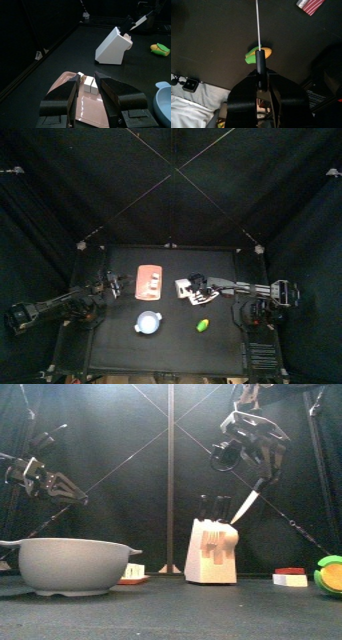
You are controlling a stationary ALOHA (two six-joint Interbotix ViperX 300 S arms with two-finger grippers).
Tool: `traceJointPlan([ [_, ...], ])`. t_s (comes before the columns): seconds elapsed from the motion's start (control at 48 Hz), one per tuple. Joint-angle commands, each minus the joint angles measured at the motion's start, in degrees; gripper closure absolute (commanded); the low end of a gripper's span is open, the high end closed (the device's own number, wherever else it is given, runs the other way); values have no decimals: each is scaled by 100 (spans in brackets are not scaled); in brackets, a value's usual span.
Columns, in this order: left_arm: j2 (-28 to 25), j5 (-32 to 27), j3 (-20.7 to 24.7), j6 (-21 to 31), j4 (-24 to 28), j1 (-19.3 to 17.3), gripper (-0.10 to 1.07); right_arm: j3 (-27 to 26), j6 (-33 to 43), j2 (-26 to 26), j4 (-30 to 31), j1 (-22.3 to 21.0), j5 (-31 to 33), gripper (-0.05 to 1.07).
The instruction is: Put pairing knife in holder
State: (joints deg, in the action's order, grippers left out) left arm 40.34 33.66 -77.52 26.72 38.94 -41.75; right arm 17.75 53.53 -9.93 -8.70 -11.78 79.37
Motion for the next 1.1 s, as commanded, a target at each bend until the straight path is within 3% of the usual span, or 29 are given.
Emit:
traceJointPlan([
  [0.0, -9, 18, 70, 0, -9, -18, 26, -158, -35, -114, -18, -53, -18, 59],
  [1.083, -9, 18, 35, -26, 53, -26, 26, -9, -105, 62, -44, -114, -141, 59],
])
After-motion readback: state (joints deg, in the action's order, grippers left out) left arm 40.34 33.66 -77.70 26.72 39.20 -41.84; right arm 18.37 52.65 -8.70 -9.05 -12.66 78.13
